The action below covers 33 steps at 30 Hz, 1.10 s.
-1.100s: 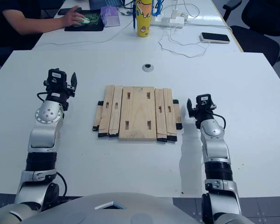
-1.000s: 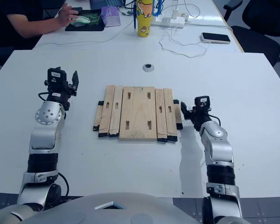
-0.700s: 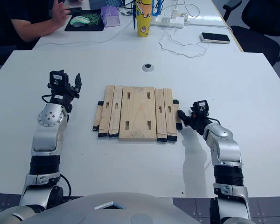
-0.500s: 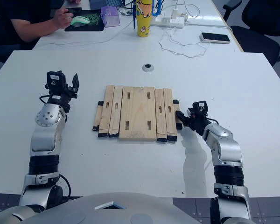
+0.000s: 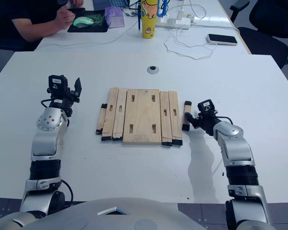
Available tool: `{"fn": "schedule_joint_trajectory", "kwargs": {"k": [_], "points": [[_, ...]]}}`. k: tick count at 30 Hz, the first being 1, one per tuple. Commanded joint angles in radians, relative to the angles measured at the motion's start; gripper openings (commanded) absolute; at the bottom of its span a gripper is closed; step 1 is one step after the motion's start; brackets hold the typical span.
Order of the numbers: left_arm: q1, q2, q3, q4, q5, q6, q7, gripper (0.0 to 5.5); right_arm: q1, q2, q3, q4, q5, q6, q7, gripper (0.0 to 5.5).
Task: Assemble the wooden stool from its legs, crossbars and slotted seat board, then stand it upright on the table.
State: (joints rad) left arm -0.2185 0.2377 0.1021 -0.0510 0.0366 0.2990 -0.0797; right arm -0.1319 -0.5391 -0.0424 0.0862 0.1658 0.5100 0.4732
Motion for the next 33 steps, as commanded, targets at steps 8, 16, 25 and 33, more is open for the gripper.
{"fn": "schedule_joint_trajectory", "kwargs": {"k": [8, 16, 25, 33], "points": [[0.017, -0.015, -0.001, 0.016, -0.009, 0.001, -0.001, 2.82, -0.006, 0.225, -0.245, -0.050, 0.236, 0.240, -0.187, 3.31], [0.009, -0.016, -0.005, 0.027, -0.009, -0.002, -0.005, 2.82, 0.031, 0.233, -0.109, -0.113, 0.125, 0.254, -0.253, 3.31], [-0.011, -0.007, -0.001, 0.034, -0.010, -0.004, -0.012, 2.82, 0.064, 0.341, -0.178, -0.118, 0.097, 0.521, -0.440, 2.54], [-0.033, -0.009, -0.008, 0.020, 0.002, 0.020, -0.007, 2.82, 0.075, 0.251, -0.080, -0.060, 0.037, 0.527, -0.398, 1.36]]}}
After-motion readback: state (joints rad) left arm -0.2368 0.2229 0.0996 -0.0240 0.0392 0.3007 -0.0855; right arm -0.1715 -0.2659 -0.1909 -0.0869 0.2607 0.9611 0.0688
